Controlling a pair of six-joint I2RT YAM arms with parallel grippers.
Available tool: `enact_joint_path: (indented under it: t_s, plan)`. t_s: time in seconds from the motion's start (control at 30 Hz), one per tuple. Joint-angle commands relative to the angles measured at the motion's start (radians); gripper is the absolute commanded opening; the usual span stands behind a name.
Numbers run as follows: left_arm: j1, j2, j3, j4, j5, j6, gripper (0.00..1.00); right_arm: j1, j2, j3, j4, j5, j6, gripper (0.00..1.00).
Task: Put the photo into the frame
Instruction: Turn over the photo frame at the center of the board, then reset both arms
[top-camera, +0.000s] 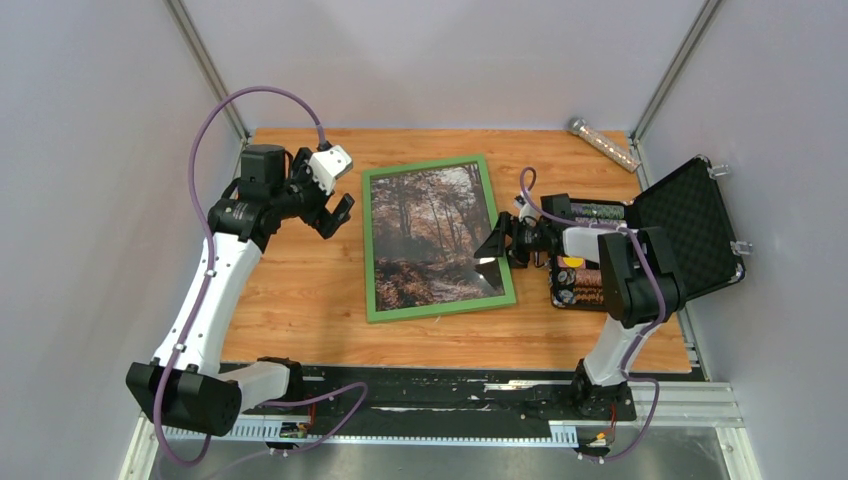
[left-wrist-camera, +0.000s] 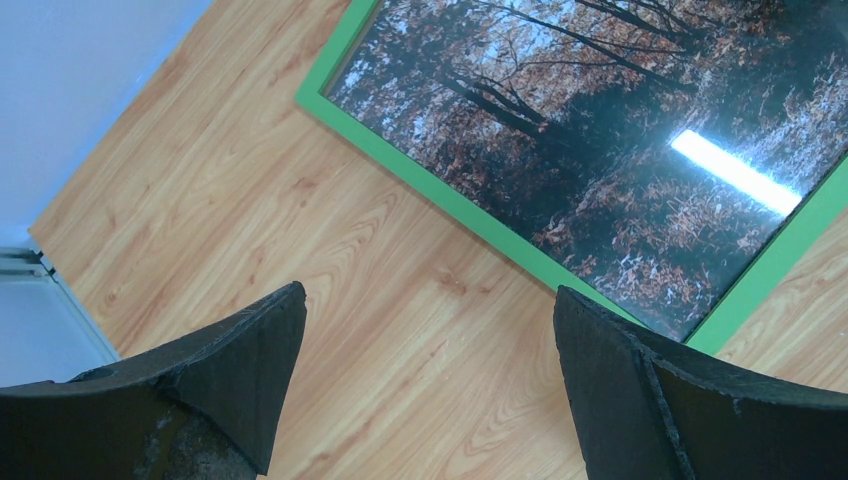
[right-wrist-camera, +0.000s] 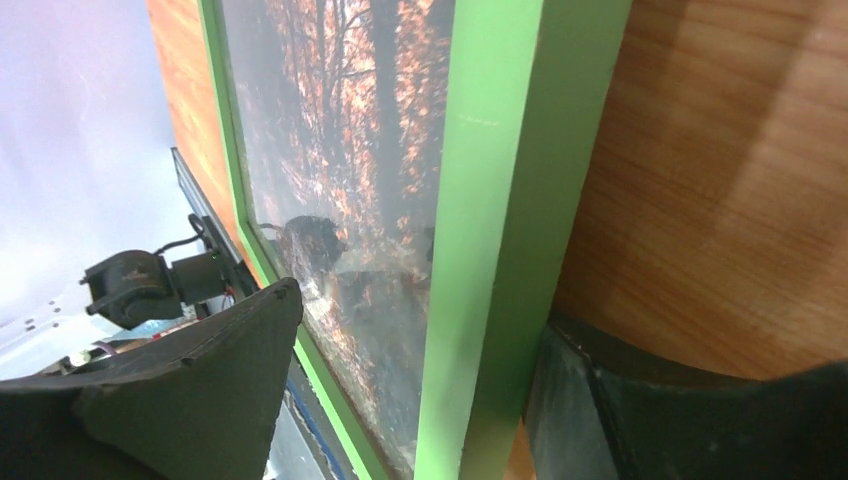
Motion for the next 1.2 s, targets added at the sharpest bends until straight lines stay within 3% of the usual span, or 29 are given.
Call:
enact_joint_path:
  t_s: [0.0, 0.7, 1.17]
  plan:
    - [0.005, -0.018, -0.009, 0.026, 0.010, -0.010, 1.00, 0.001, -0.074, 0.008, -0.077, 0.087, -0.116, 0.78]
    - [0.006, -0.103, -0.087, 0.070, -0.049, -0.045, 1.00, -0.001, -0.335, 0.013, -0.256, 0.333, -0.314, 0.95]
    - [0.008, -0.279, -0.224, 0.152, -0.393, -0.237, 1.00, -0.006, -0.713, 0.057, -0.276, 0.642, -0.431, 1.00]
